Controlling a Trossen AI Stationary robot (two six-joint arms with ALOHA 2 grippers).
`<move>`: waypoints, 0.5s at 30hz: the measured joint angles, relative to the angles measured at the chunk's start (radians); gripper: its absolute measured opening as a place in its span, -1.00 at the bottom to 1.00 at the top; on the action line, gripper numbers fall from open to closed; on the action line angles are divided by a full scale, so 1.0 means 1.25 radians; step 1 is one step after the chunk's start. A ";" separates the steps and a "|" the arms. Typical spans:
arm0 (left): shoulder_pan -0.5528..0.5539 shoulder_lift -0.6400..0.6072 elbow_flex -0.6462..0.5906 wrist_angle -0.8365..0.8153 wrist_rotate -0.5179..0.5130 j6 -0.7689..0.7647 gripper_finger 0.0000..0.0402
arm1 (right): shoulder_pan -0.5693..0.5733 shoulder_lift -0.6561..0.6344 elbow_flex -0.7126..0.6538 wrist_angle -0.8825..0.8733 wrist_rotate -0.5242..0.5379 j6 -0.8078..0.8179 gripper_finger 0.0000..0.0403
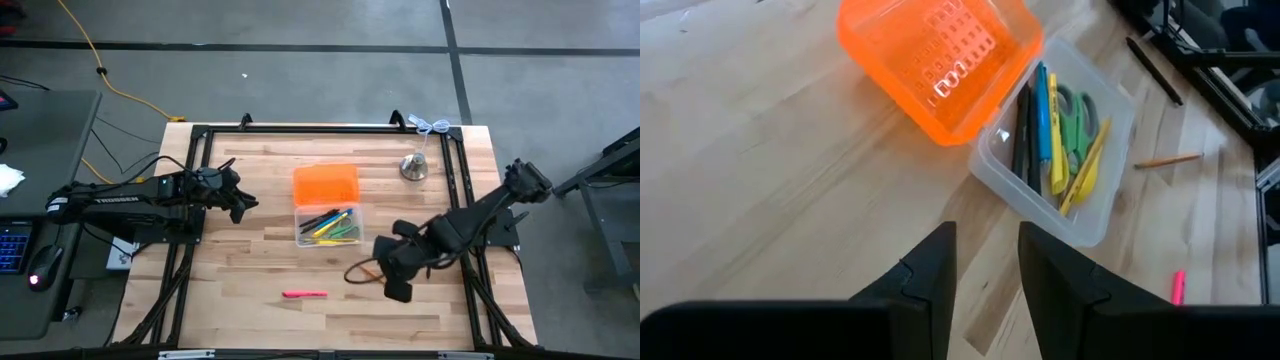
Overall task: Pick & place school supplies into a supply box
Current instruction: Put the black pen into the orange supply box
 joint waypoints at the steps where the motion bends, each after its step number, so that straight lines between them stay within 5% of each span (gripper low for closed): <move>1: 0.000 0.000 0.000 0.000 0.000 -0.008 -0.30 | 0.012 0.000 0.000 -0.013 0.009 0.022 -0.78; 15: 0.000 0.000 0.000 0.000 0.000 -0.015 -0.30 | 0.146 -0.006 0.000 -0.219 0.085 0.379 -0.78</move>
